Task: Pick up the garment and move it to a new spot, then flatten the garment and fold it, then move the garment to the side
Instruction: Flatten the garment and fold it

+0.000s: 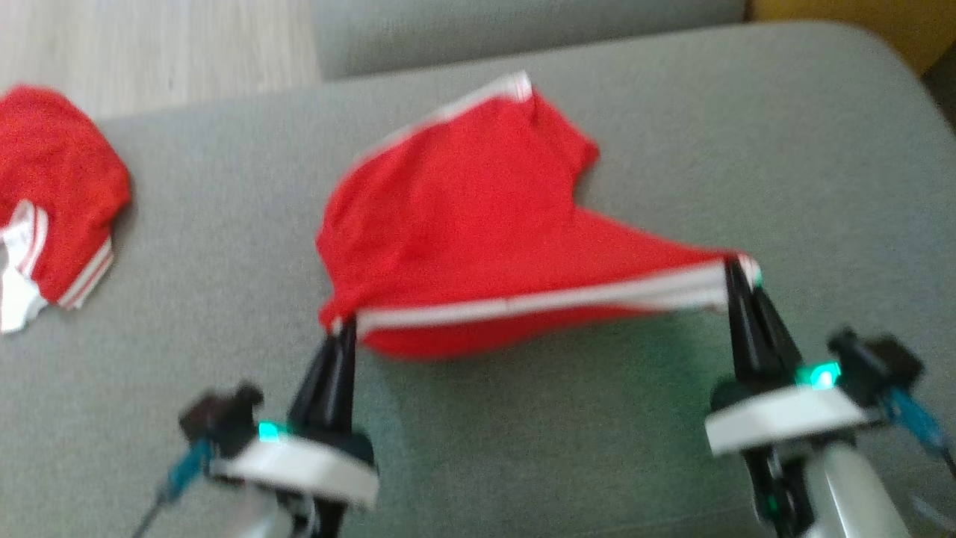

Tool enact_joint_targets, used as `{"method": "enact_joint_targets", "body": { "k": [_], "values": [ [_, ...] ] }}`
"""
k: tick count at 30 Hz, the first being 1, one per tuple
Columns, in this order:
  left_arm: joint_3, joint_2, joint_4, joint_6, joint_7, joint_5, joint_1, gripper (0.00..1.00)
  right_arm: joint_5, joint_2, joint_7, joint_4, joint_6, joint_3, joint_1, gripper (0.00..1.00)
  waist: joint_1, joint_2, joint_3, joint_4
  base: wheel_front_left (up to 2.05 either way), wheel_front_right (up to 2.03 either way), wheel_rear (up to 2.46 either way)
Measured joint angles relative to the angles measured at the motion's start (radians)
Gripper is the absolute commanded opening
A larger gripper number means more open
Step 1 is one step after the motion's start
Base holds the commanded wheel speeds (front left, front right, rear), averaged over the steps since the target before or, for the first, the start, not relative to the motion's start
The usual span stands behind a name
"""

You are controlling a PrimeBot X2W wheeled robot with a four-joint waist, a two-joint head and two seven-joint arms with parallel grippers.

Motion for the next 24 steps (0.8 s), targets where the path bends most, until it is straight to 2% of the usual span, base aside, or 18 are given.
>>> {"method": "enact_joint_targets", "body": {
  "k": [6, 11, 17, 24],
  "values": [
    [-0.007, 0.020, -0.198, 0.080, 0.002, -0.017, 0.218, 0.00, -0.021, 0.005, 0.102, -0.242, 0.000, -0.053, 0.237, 0.00, 0.0000, 0.0000, -0.088, -0.027, 0.00, 0.00, 0.00],
    [-0.034, 0.028, -0.304, 0.125, 0.042, -0.021, 0.294, 0.00, -0.022, 0.006, 0.149, -0.352, 0.000, -0.101, 0.313, 0.00, 0.0002, 0.0000, -0.087, -0.021, 0.00, 0.00, 0.00],
    [-0.035, 0.021, -0.307, 0.141, 0.073, -0.042, 0.278, 0.00, -0.038, 0.008, 0.186, -0.341, 0.000, -0.119, 0.264, 0.00, 0.0004, 0.0000, -0.044, 0.022, 0.00, 0.00, 0.00],
    [-0.030, -0.049, -0.184, 0.132, 0.127, -0.085, 0.101, 0.00, -0.074, 0.005, 0.241, -0.178, 0.000, -0.123, 0.000, 0.00, 0.0006, 0.0000, 0.034, 0.103, 0.00, 0.00, 0.00]
  ]
}}
